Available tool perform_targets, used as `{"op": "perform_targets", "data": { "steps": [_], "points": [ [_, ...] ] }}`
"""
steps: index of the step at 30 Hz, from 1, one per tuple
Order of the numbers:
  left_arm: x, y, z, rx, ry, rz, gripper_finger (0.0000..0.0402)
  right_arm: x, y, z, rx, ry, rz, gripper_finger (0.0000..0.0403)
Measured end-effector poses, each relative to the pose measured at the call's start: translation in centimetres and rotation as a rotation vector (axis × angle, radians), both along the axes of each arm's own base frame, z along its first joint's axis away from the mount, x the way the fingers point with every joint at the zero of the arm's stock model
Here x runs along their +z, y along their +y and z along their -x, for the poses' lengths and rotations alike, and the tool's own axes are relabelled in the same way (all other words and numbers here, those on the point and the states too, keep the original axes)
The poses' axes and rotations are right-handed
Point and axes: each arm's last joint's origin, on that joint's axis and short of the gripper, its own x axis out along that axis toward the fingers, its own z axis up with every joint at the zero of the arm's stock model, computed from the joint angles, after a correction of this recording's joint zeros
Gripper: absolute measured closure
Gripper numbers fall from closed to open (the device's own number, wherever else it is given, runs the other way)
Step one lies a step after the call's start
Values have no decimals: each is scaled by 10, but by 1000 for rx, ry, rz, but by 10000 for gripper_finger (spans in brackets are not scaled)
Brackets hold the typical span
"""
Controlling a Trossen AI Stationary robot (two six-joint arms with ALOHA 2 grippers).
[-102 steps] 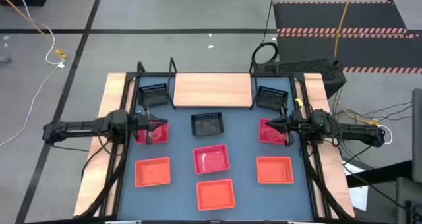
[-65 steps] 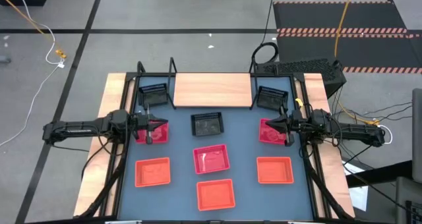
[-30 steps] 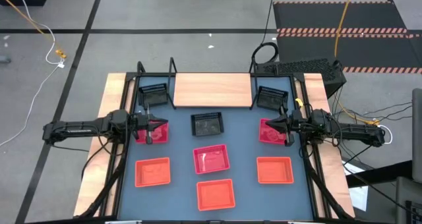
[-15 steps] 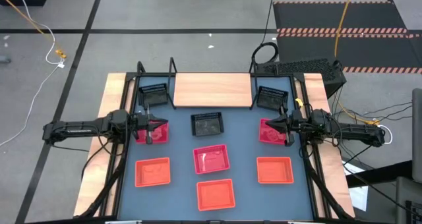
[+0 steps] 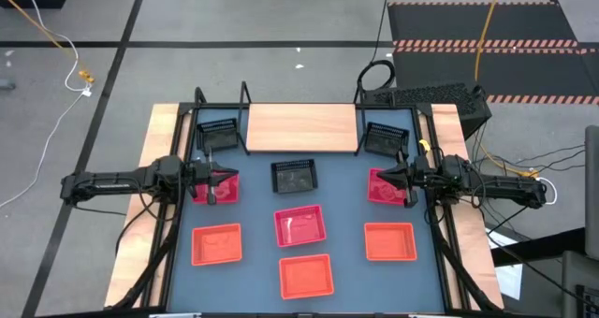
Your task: Stack baskets on shelf by color
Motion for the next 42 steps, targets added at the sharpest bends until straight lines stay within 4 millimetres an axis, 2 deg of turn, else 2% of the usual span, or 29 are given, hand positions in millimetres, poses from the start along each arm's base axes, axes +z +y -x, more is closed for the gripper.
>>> {"op": "perform_targets", "data": {
  "steps": [15, 25, 29, 34, 42],
  "points": [
    [0, 0, 0, 0, 0, 0, 382, 1, 0, 0, -5, -10, 3, 403],
    [0, 0, 0, 0, 0, -1, 382, 18, -1, 4, -27, -195, 6, 403],
    [1, 0, 0, -12, 8, -169, 382, 23, 0, 6, -26, -243, 9, 403],
    [6, 1, 0, 10, -17, -305, 382, 20, 0, 5, -18, -217, -19, 403],
    [9, 1, 0, 14, -47, -315, 382, 8, 2, 1, 84, -79, -7, 403]
  ]
}}
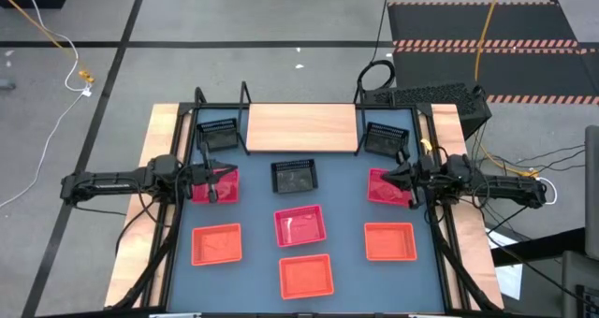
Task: Stack baskets on shelf by color
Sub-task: Put the left black basket on the shelf
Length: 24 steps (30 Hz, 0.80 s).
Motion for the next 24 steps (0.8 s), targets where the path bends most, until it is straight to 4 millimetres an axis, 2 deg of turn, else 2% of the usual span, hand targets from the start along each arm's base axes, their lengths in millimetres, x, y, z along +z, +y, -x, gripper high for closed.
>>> {"op": "perform_targets", "data": {
  "steps": [4, 8, 11, 18, 24],
  "points": [
    [0, 0, 0, -3, -4, 18, 382, -8, 0, -1, -8, 82, 42, 403],
    [0, -1, 0, -38, -33, 222, 382, -10, 0, -2, -24, 90, 147, 403],
    [0, -1, 0, -38, -45, 297, 382, -9, 0, -1, -47, 73, 234, 402],
    [5, -1, 0, -45, -88, 274, 382, -7, -7, -1, -260, 77, 246, 402],
    [17, -1, 1, -67, -221, 313, 382, -4, -8, 0, -314, 55, 234, 402]
  ]
}}
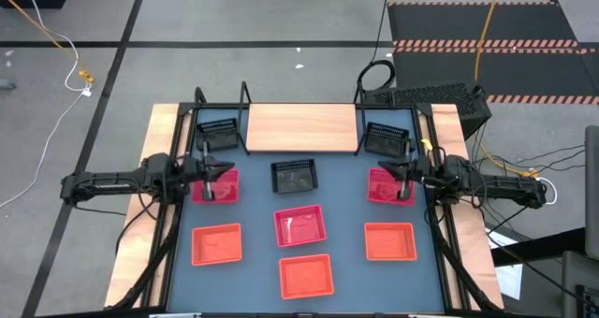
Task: Stack baskets on shelf by color
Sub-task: Put the left black basket on the shelf
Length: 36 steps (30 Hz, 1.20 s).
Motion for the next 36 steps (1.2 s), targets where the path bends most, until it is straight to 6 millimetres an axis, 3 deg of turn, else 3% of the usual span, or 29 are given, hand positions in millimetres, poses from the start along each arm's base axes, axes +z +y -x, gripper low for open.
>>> {"op": "perform_targets", "data": {
  "steps": [5, 10, 16, 23, 29, 36],
  "points": [
    [11, 0, 3, -14, -121, 45, 382, 11, 0, 2, 4, -115, 11, 402],
    [7, 0, 1, -18, -100, 171, 382, 19, 3, 5, 73, -202, 37, 390],
    [5, 3, -3, 53, 25, 237, 363, 20, 6, 5, 205, -222, -36, 323],
    [37, -7, -9, -30, 114, 276, 292, 20, 15, 7, 596, -176, -319, 248],
    [63, -11, -11, 56, 335, 214, 252, 19, 15, 6, 627, -152, -376, 241],
    [58, -6, -21, 261, 589, 163, 247, 13, 17, -3, 541, -96, -413, 247]
  ]
}}
